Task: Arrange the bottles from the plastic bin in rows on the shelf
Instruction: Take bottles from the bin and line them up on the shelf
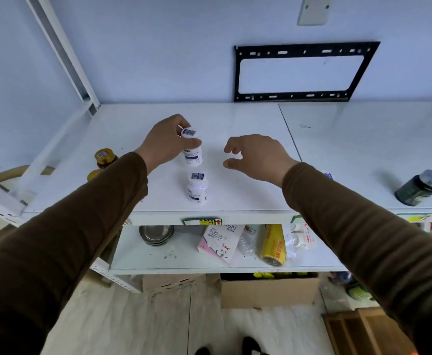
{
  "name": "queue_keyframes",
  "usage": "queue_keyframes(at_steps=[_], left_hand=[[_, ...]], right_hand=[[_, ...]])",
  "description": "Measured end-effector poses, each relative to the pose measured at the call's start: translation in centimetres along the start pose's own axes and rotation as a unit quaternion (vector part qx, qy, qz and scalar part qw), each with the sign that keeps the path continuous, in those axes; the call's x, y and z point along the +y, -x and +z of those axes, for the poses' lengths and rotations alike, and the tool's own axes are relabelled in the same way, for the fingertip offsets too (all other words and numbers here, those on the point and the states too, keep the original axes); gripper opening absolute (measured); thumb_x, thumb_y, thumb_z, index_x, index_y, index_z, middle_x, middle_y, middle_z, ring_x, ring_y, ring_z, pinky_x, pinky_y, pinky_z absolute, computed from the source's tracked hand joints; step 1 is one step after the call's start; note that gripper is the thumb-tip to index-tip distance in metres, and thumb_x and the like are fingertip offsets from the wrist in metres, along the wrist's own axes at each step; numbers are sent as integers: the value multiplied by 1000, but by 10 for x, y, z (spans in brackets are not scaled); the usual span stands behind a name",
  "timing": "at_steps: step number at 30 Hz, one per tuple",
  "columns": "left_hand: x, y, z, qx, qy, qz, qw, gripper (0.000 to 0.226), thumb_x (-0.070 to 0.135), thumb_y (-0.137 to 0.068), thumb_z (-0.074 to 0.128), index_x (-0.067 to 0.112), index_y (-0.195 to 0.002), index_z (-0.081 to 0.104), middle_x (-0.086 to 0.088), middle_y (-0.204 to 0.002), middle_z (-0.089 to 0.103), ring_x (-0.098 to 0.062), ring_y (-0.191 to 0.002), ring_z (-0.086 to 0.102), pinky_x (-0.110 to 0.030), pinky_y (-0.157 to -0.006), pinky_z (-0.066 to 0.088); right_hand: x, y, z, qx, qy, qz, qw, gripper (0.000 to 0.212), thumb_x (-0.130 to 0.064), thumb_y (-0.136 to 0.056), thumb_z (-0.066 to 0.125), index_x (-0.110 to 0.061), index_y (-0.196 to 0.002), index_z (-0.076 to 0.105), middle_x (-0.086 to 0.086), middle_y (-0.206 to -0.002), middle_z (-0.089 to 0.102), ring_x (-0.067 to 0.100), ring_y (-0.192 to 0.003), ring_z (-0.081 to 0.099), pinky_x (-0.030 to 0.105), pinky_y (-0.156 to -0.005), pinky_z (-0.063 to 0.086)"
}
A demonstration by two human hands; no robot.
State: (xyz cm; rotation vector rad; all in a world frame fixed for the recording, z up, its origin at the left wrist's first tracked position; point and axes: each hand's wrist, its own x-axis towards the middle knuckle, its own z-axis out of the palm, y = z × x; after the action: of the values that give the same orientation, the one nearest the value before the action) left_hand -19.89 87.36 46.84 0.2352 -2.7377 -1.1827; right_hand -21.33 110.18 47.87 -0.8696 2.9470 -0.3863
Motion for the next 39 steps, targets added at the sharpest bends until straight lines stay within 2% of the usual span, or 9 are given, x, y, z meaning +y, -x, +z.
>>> queue_keyframes(at_steps=[7,14,20,24,30,33,36,39], left_hand=[[9,-12,27,-3,-54,-67,996,37,24,-78,80,12,-106,60,-5,-100,65,-16,-77,56,-26,-61,42],[8,-10,40,-29,-88,-133,987,36,20,-73,82,12,-103,62,-2,-95,64,-20,-83,58,-30,-69,44],[12,-11,41,-47,-101,-142,984,30,18,-73,80,16,-97,62,0,-91,63,-18,-77,57,-30,-66,45],[13,-9,40,-72,-119,-142,980,32,17,-72,80,13,-99,63,-4,-98,64,-22,-83,58,-34,-74,48],[13,-5,41,-60,-103,-141,983,37,32,-74,85,15,-97,61,-7,-100,65,-27,-90,62,-42,-84,52],[14,-1,43,-56,-110,-137,983,41,34,-76,83,15,-105,62,-6,-106,64,-24,-92,59,-36,-81,48],[22,4,40,-59,-95,-144,983,56,38,-77,82,16,-122,57,-5,-121,59,-23,-103,56,-33,-85,43],[41,11,33,-9,-102,-87,991,65,41,-81,79,20,-136,51,-4,-133,55,-21,-115,53,-31,-91,39]], right_hand=[[42,-8,3,-35,11,-61,997,38,-50,-89,60,-32,-123,57,-7,-119,62,19,-111,57,33,-87,43],[64,-12,4,-35,0,-100,994,37,-50,-90,57,-31,-122,57,-7,-119,62,20,-113,55,32,-85,41],[67,-11,4,-30,-4,-102,994,36,-50,-90,57,-31,-121,58,-8,-117,62,19,-110,56,32,-84,41],[66,-7,2,-31,-4,-101,994,35,-50,-90,57,-31,-121,58,-8,-117,63,19,-110,56,32,-83,40],[61,0,-2,-31,-2,-93,995,35,-50,-90,56,-31,-120,58,-8,-117,63,19,-108,57,33,-84,42],[60,7,-3,-30,-2,-94,995,36,-49,-91,56,-31,-121,58,-7,-117,63,19,-109,57,32,-84,43],[60,14,-8,-14,-7,-92,996,37,-48,-91,56,-30,-123,57,-6,-120,62,18,-111,56,33,-86,43],[66,24,-19,14,-32,-88,996,41,-47,-91,57,-30,-128,54,-5,-125,59,18,-116,51,35,-91,44]])
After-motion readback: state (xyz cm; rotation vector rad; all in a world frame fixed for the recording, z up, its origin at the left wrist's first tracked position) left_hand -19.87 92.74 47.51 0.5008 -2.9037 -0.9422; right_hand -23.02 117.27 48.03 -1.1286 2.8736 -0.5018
